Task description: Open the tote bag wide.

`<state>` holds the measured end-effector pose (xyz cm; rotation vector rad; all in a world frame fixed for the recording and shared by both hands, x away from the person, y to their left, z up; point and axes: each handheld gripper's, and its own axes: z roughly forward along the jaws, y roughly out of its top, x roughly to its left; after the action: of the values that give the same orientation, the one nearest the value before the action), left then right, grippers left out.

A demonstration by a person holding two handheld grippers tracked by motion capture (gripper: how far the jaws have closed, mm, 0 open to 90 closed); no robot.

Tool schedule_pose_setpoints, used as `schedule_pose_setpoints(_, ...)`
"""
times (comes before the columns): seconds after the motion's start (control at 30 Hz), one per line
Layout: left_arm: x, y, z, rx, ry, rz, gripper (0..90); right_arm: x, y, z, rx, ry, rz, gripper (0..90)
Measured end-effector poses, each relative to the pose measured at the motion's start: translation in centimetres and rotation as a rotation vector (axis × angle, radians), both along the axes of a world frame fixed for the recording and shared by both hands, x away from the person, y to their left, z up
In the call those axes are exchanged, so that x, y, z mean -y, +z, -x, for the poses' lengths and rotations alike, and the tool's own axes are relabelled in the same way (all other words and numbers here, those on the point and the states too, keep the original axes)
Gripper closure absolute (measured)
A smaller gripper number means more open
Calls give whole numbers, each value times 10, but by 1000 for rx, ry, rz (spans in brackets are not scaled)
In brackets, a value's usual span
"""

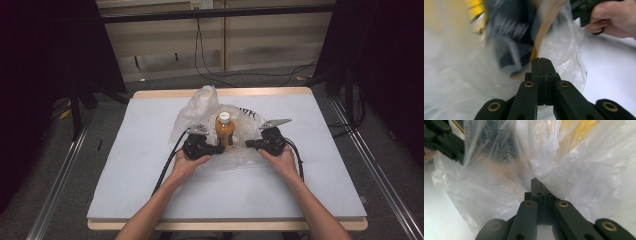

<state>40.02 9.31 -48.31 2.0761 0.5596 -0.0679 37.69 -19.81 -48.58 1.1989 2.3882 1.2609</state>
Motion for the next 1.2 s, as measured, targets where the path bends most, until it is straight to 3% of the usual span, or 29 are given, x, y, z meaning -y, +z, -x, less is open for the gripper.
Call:
schedule_pose_setpoints(0.2, -12, -8, -5, -27, 39, -43, 900, 0, -7, 2, -26, 3, 18, 900)
schedule_pose_setpoints(0.27, -14, -8, -6, 4, 34, -88, 900, 1, -7, 3, -20, 5, 24, 900)
schedule_pose_setpoints(0.3, -14, -8, -6, 4, 34, -88, 900, 1, -7, 3, -20, 5, 24, 900)
schedule_pose_setpoints(0.4, -20, -8, -1, -20, 74, -112, 900, 2, -4, 5, -23, 2, 45, 900)
schedule_pose_setpoints(0.5, -27, 1, 2, 3, 40, -88, 900, 2, 0, 8, -16, 12, 41, 900)
schedule_pose_setpoints(0.53, -30, 11, 7, 14, 19, -36, 900, 2, 7, 11, 3, 20, 25, 900)
schedule_pose_setpoints(0.57, -30, 11, 7, 14, 19, -36, 900, 2, 7, 11, 3, 20, 25, 900)
schedule_pose_setpoints(0.63, -32, 22, 14, 28, 54, 16, 900, 4, 16, 14, 29, 21, -16, 900)
schedule_pose_setpoints(0.67, -35, 28, 16, 59, 56, 13, 900, 6, 25, 17, 55, 19, -36, 900)
schedule_pose_setpoints(0.7, -37, 36, 23, 77, 22, 43, 900, 7, 29, 18, 63, 21, -50, 900)
schedule_pose_setpoints(0.8, -41, 43, 31, 82, 47, 72, 900, 11, 40, 24, 96, 17, -92, 900)
schedule_pose_setpoints(0.87, -46, 50, 34, 101, 50, 89, 900, 12, 43, 25, 108, 16, -97, 900)
schedule_pose_setpoints(0.9, -50, 56, 33, 129, 39, 122, 900, 14, 51, 28, 125, 14, -115, 900)
schedule_pose_setpoints(1.2, -50, 89, 35, 208, 31, 134, 900, 10, 90, 31, 203, 31, -171, 900)
